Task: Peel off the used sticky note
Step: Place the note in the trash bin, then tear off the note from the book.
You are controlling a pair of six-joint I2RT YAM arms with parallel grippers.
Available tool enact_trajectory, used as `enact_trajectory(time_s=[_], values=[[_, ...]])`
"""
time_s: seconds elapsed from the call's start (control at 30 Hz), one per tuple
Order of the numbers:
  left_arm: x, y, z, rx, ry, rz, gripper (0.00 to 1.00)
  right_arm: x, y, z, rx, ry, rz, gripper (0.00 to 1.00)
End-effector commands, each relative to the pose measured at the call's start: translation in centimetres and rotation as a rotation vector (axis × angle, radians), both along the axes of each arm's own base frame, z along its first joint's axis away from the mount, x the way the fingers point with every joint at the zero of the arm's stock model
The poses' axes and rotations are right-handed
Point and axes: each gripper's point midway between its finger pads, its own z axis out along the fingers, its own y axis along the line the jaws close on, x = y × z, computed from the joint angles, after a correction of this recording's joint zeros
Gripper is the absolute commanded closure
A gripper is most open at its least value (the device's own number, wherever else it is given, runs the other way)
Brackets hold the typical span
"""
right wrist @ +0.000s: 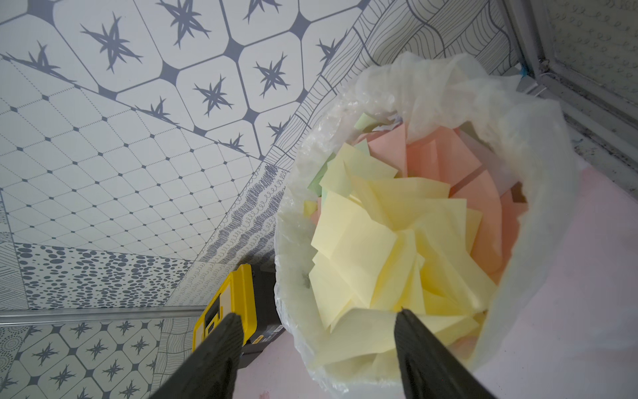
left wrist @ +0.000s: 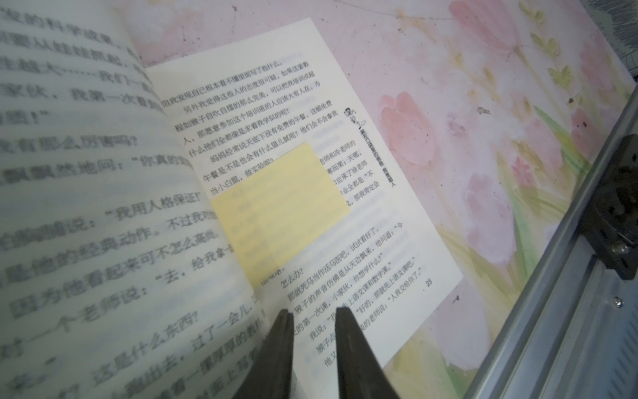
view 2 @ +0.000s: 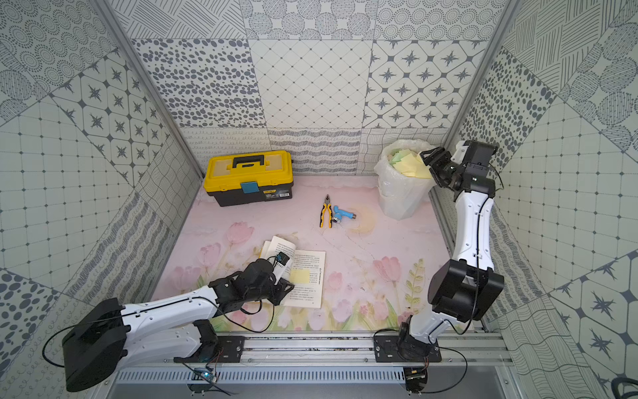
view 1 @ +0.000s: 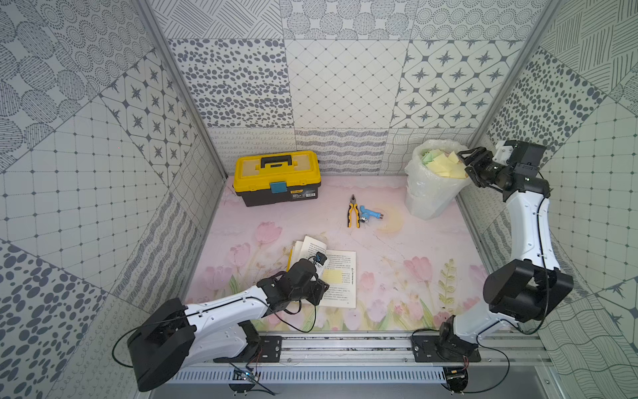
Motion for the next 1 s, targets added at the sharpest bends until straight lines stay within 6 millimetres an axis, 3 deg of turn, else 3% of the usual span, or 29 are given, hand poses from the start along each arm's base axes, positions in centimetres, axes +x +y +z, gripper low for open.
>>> enact_trajectory(time_s=[0.0,0.2,0.47,0.7,0.97], values=[[-0.1,0.4,-0.2,0.026,0.01,0.016,0.75,1.8,-0.4,1.6,0.009,-0.026,0.017,0.27],[-0.1,0.5,-0.1,0.028,0.008,0.023,0.75,3.7,0.0,2.0,0.005,0.007,0.049,0.27],[-0.3,1.0,0.0,0.024,0.017,0.05,0.75,1.2,2.1,4.7,-0.053,-0.044,0.067,0.25],[-0.7,1.7,-0.4,0.048,0.068,0.095,0.76,-2.5,7.1,6.6,-0.107,-0.11,0.132,0.22],[-0.4,3.2,-1.5,0.122,0.106,0.184,0.77,-7.3,14.8,3.7,-0.088,-0.128,0.294,0.22]])
